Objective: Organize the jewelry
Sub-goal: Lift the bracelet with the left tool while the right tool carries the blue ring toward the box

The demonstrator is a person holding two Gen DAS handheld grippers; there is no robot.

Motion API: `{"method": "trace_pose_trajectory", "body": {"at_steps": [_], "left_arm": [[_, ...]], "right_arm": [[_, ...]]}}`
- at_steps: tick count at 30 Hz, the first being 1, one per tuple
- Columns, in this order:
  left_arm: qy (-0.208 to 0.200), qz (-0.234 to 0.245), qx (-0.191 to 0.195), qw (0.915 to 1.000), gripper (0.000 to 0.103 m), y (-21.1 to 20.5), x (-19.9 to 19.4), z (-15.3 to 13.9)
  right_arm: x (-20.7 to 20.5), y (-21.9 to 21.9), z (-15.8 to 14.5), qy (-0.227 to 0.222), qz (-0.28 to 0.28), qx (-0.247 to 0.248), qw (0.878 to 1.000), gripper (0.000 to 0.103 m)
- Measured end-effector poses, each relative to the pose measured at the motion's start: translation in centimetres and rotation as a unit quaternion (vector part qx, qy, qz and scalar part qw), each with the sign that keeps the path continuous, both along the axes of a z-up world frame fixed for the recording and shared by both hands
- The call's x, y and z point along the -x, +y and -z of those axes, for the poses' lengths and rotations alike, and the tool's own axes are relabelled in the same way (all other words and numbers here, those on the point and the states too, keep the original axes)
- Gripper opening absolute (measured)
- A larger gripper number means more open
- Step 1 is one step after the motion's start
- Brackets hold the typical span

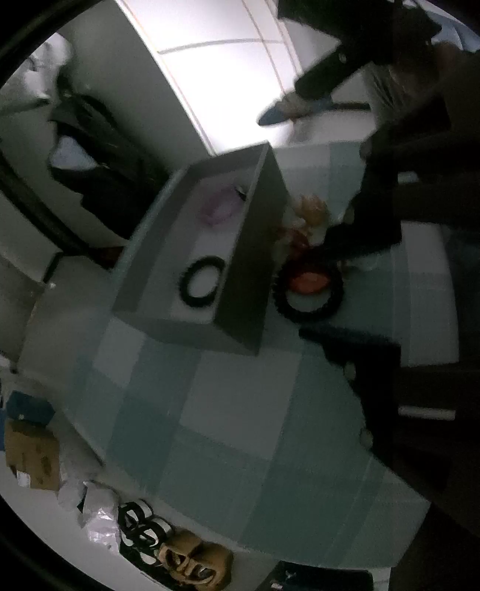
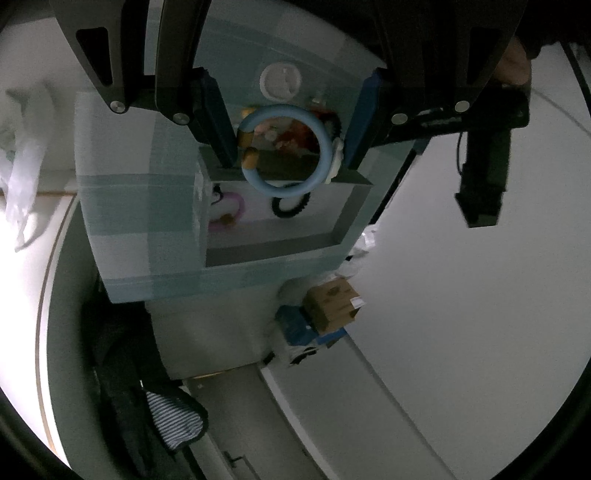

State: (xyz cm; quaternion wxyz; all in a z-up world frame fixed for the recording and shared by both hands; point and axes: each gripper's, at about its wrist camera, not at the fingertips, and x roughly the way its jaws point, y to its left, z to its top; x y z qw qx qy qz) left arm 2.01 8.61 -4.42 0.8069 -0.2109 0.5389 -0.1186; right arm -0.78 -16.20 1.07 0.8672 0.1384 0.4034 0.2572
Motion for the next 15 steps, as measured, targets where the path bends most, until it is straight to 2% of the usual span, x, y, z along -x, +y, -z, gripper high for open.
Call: {"method": "trace_pose_trajectory", "body": {"at_steps": [2,4,8,12,15], "left_arm": [[-0.001,0.017,-0.023,0.9996,0.054,-1.2,-0.3,0.2],[-0.002,0.032,-0.053,0.9981,0.061,-2.3,-0.4,0.4],[0.003,0.055,-0.1,0.9935,0.061,-4.1,-0.8,1.3],[-0.011,0.064,-0.138,0.9883,0.061,-5.1,-1.1,1.5],[-0.017,0.06,-0.135,0.9888,0.061,-5.0,-1.1,1.6]], "right_arm": [[0.0,0.1,0.0,0.0,-0.002,-0.001,1.0,0.059],[0.0,0.1,0.0,0.0,-0.003,-0.002,1.0,0.059],[-0.1,-0.1,0.1,0.0,-0.001,-0.004,1.0,0.059],[-0.2,-0.3,0.1,0.002,0.002,-0.007,1.0,0.059],[-0.2,-0.3,0.1,0.002,0.003,-0.009,1.0,0.059]]}}
